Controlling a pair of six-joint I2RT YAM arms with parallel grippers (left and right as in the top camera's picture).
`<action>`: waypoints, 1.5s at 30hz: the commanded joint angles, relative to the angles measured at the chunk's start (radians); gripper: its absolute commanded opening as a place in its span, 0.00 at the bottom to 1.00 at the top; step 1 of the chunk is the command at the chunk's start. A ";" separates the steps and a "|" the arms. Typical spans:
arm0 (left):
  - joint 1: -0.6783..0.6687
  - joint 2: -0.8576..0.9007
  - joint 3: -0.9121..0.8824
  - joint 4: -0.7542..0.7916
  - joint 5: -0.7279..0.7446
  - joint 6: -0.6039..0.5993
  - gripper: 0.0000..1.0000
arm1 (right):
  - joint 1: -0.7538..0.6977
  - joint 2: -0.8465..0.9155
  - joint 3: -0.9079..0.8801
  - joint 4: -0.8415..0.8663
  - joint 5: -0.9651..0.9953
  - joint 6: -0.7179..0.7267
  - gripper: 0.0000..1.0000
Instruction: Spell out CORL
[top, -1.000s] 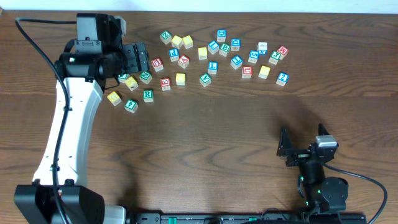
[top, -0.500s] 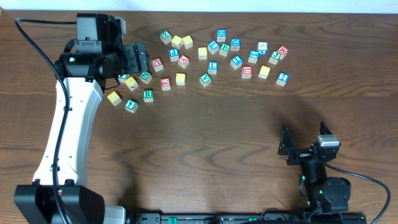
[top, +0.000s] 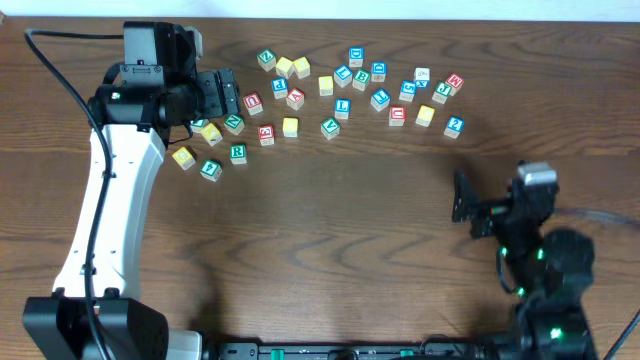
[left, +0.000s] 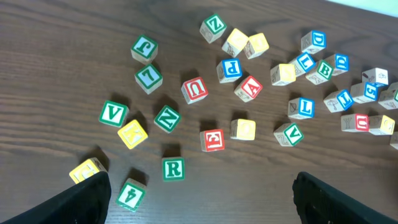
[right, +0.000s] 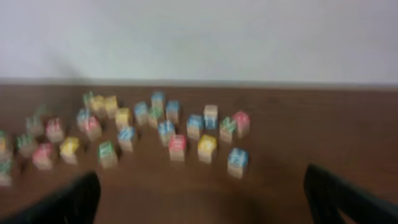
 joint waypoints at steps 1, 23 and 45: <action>-0.002 0.002 0.024 -0.003 -0.010 -0.002 0.92 | -0.009 0.129 0.165 -0.078 -0.027 -0.046 0.99; -0.002 0.002 0.024 -0.003 -0.010 -0.002 0.92 | -0.009 0.987 1.143 -0.796 -0.118 -0.080 0.99; -0.002 0.002 0.024 -0.003 -0.010 -0.001 0.92 | -0.008 1.206 1.142 -0.605 -0.077 0.125 0.90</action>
